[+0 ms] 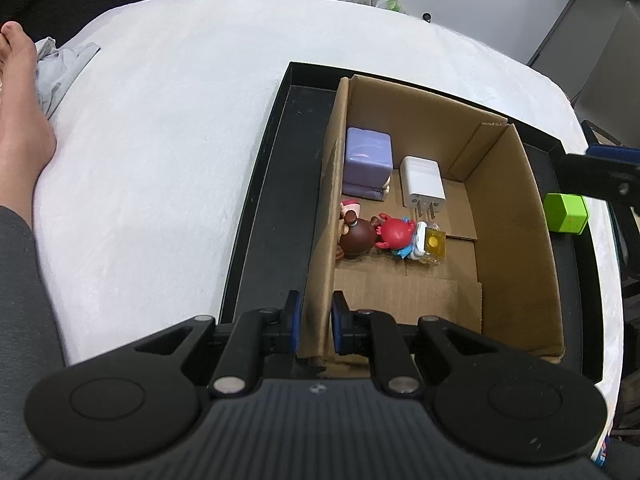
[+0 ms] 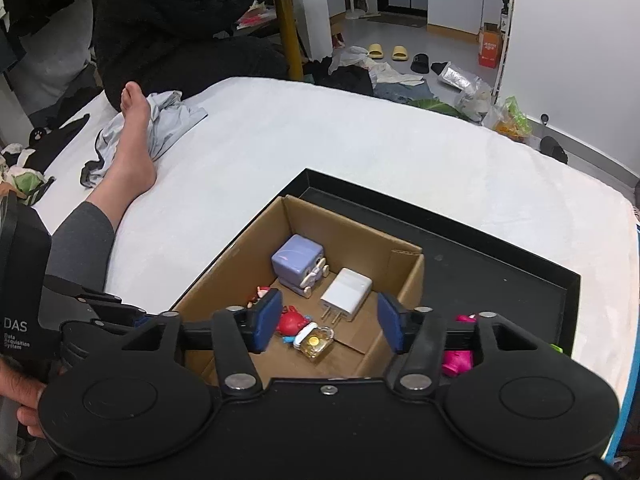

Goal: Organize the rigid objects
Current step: 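Carry the red figure into the box beside the doll, release, then withdraw the right tool toward the green cube box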

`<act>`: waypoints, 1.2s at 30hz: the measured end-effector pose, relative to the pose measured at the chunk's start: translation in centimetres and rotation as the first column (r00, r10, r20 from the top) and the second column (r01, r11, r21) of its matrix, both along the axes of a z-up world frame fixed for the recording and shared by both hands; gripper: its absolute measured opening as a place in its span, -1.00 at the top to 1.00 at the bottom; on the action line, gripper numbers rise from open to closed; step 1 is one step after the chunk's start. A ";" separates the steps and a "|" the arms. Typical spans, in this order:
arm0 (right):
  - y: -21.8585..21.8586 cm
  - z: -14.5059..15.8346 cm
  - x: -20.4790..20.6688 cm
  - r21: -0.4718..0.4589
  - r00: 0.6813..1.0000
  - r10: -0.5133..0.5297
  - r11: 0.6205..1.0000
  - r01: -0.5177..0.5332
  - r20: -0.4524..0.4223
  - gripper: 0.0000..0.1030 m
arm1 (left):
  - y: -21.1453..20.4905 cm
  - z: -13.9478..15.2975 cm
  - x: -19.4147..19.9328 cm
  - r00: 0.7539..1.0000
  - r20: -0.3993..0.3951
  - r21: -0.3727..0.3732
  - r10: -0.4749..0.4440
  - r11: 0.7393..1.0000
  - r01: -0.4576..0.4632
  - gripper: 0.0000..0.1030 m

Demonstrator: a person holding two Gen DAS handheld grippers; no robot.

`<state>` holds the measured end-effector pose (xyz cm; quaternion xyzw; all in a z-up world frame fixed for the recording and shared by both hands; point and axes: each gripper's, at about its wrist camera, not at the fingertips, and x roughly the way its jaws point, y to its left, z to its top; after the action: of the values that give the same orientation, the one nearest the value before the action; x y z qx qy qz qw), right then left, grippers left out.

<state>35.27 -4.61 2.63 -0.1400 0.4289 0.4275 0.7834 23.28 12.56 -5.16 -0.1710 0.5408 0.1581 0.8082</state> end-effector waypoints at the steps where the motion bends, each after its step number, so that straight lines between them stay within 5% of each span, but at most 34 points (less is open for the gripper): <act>1: -0.3 0.1 0.1 0.005 1.000 -0.005 1.000 0.005 0.004 -0.18 | 0.0 0.0 0.0 1.000 -0.001 0.001 0.000 1.000 0.000 0.72; 20: -5.6 0.1 3.5 -0.023 0.993 -0.114 0.993 0.114 -0.011 -0.21 | -0.3 -0.2 0.1 1.000 -0.008 0.006 0.003 1.000 -0.003 0.72; 36: -8.1 -3.0 6.8 -0.099 0.975 -0.221 0.971 0.217 -0.028 -0.21 | -0.2 -0.4 0.0 1.000 -0.003 -0.005 0.007 1.000 -0.007 0.72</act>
<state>42.03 -12.67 -0.35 -0.1208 0.4770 0.3202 0.8095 23.30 12.39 -5.53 -0.1747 0.5419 0.1600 0.8064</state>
